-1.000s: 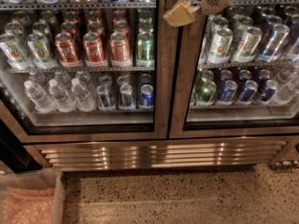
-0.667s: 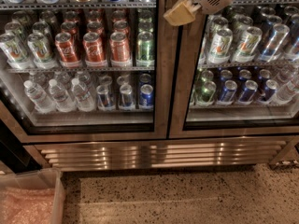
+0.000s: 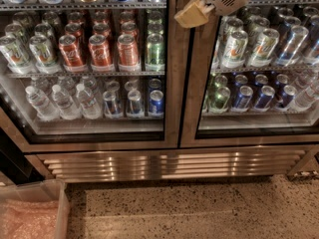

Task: Open left fridge door

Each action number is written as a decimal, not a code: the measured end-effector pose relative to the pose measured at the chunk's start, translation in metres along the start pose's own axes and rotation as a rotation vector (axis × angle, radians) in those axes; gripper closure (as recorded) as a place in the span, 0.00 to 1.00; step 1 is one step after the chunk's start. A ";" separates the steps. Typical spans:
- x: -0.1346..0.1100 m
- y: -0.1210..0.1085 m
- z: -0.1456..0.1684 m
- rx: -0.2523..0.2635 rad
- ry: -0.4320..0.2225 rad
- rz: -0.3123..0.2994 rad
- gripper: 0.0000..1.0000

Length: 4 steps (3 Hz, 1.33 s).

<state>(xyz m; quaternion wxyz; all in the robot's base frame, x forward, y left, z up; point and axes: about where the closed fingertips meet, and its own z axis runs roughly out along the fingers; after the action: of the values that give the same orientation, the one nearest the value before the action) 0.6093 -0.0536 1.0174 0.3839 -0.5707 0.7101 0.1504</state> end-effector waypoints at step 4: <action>-0.002 -0.002 0.000 -0.006 -0.029 -0.011 1.00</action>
Offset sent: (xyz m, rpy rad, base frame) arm -0.2993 -0.0363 0.0621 0.1549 -0.3491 0.4370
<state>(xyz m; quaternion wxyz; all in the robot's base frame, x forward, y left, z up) 0.6113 -0.0526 1.0196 0.3931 -0.5735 0.7010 0.1587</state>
